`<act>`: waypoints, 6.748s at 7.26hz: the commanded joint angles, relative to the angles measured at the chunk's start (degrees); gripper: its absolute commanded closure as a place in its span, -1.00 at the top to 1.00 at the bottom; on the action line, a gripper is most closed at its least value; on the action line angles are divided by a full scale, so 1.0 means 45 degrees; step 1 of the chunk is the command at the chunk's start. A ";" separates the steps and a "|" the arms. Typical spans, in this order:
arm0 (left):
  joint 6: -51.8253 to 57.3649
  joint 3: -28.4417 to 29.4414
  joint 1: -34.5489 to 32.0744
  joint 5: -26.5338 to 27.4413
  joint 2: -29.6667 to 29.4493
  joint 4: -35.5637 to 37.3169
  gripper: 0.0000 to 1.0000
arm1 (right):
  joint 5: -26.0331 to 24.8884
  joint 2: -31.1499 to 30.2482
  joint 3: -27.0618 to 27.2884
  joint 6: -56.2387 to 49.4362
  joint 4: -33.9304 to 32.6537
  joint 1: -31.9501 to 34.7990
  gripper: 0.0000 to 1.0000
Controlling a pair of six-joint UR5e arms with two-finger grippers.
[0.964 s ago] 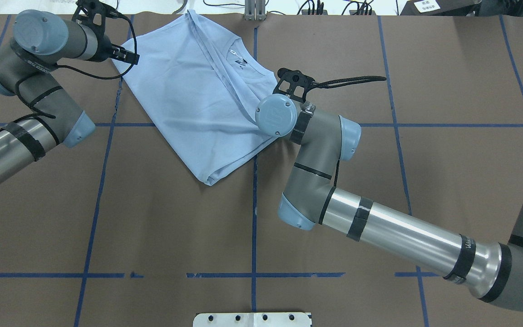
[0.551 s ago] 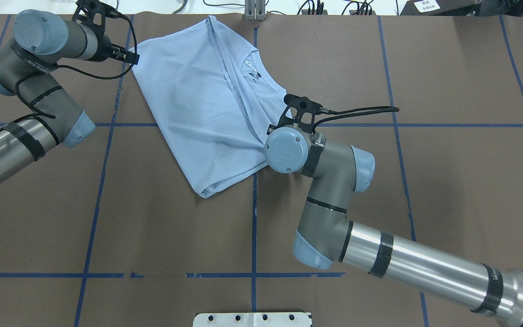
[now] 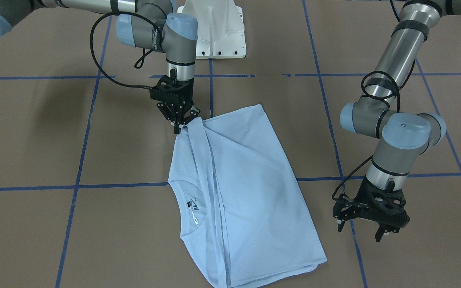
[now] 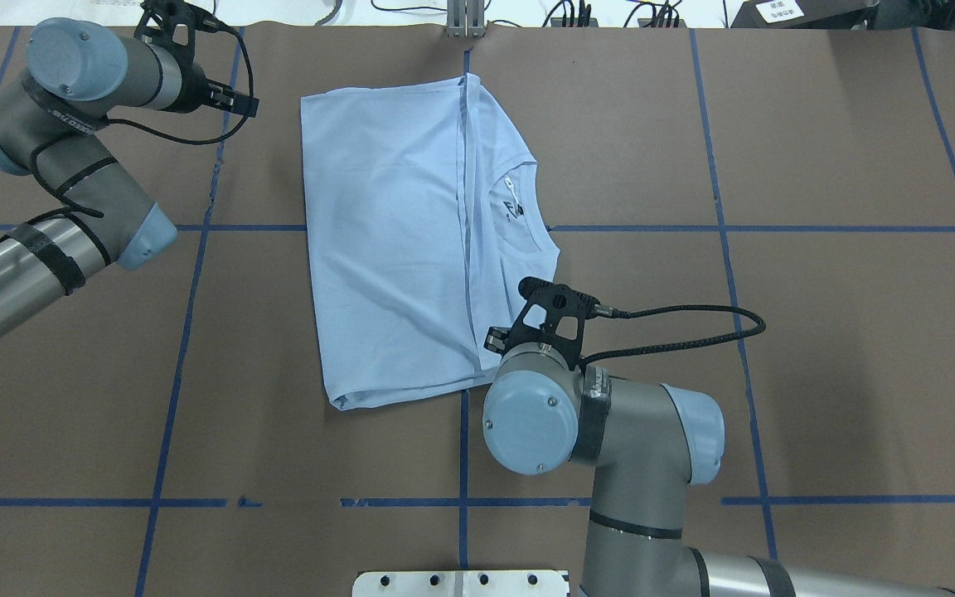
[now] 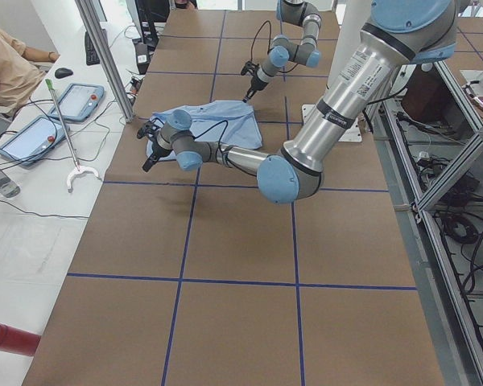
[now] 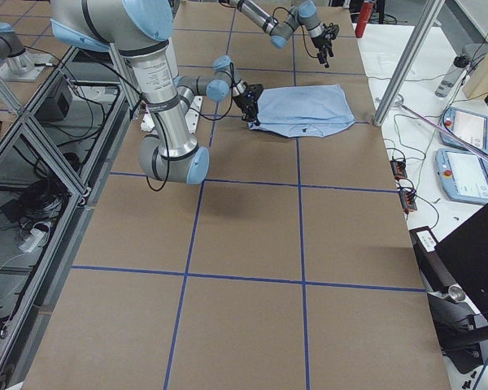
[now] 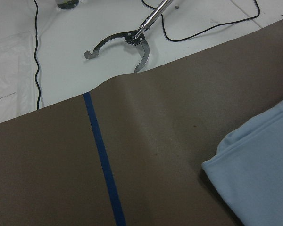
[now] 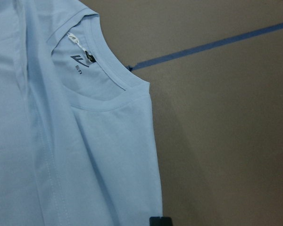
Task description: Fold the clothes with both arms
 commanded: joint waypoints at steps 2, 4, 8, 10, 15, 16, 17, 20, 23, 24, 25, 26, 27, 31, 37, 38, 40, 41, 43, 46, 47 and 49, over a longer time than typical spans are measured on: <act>-0.0076 -0.0063 0.0115 0.0000 -0.0001 0.0000 1.00 | -0.0462 -0.0195 0.0315 0.0305 -0.0395 -0.0876 0.05; -0.0095 -0.0141 0.0115 0.0000 -0.0001 0.0000 1.00 | -0.0383 -0.0275 0.0393 -0.2377 -0.0316 -0.0682 1.00; -0.0095 -0.0122 0.0115 0.0000 -0.0001 0.0000 1.00 | 0.0046 0.0115 0.0374 -0.6039 -0.0297 -0.0778 0.99; -0.0095 -0.0122 0.0134 0.0000 -0.0001 0.0000 1.00 | 0.0514 -0.0020 0.0199 -0.7229 0.0984 -0.0837 0.76; -0.0232 -0.0121 0.0232 0.0020 -0.0001 0.0019 1.00 | 0.0828 0.0038 -0.0134 -0.7490 0.1910 -0.0837 0.69; -0.0232 -0.0122 0.0232 0.0000 0.0019 0.0000 1.00 | 0.0808 0.0038 -0.0134 -0.7490 0.1930 -0.0837 0.42; -0.0232 -0.0122 0.0232 0.0000 0.0019 0.0000 1.00 | 0.0808 0.0018 -0.0134 -0.7490 0.1930 -0.0837 0.29; -0.0232 -0.0102 0.0232 0.0000 0.0019 0.0000 1.00 | 0.0847 0.0038 -0.0134 -0.7490 0.1891 -0.0876 -0.07; -0.0232 -0.0122 0.0232 0.0000 0.0019 0.0000 1.00 | 0.0828 0.0018 -0.0037 -0.8035 0.1949 -0.0857 -0.22; -0.0232 -0.0122 0.0232 0.0019 0.0019 0.0000 1.00 | 0.0808 0.0018 0.0002 -0.8037 0.1949 -0.0857 -0.22; -0.0232 -0.0102 0.0232 0.0000 0.0019 0.0000 1.00 | 0.0770 -0.0001 0.0003 -0.8056 0.1949 -0.0857 -0.22; -0.0232 -0.0102 0.0232 0.0000 0.0019 0.0000 1.00 | 0.0730 -0.0001 0.0022 -0.8172 0.1949 -0.0837 -0.22; -0.0232 -0.0102 0.0252 0.0000 0.0019 0.0000 1.00 | 0.0711 0.0018 0.0022 -0.8231 0.1949 -0.0837 -0.22; -0.0232 -0.0102 0.0310 0.0020 0.0019 0.0000 1.00 | 0.0672 -0.0117 0.0139 -0.8232 0.1950 -0.0546 -1.00; -0.0232 -0.0102 0.0407 0.0020 0.0019 0.0000 1.00 | 0.0634 -0.2891 0.2366 -0.2455 0.1949 -0.1104 -1.00; -0.0232 -0.0102 0.0447 0.0020 0.0038 0.0000 1.00 | 0.0130 -0.2853 0.2230 -0.1213 0.1949 -0.1923 -0.61; -0.0232 -0.0102 0.0466 0.0020 0.0019 0.0000 1.00 | -0.0597 -0.2775 0.1897 -0.1142 0.1969 -0.1952 0.69; -0.0232 -0.0102 0.0486 0.0020 0.0019 0.0000 1.00 | -0.0482 -0.2736 0.1955 -0.1452 0.1969 -0.1506 1.00; -0.0232 -0.0102 0.0486 0.0020 0.0019 0.0000 1.00 | 0.0043 -0.2502 0.1995 -0.4407 0.2066 -0.0510 1.00; -0.0328 -0.0102 0.0486 0.0020 0.0038 0.0000 1.00 | 0.0437 -0.1881 0.1161 -0.8110 0.2396 -0.0075 0.91; -0.0407 -0.0083 0.0486 0.0020 0.0038 0.0000 1.00 | 0.0437 -0.1122 0.0439 -0.8463 0.2379 -0.0095 0.75; -0.0427 -0.0102 0.0545 0.0020 0.0136 -0.0020 1.00 | 0.0457 -0.1056 0.0159 -0.9358 0.2399 -0.0134 0.52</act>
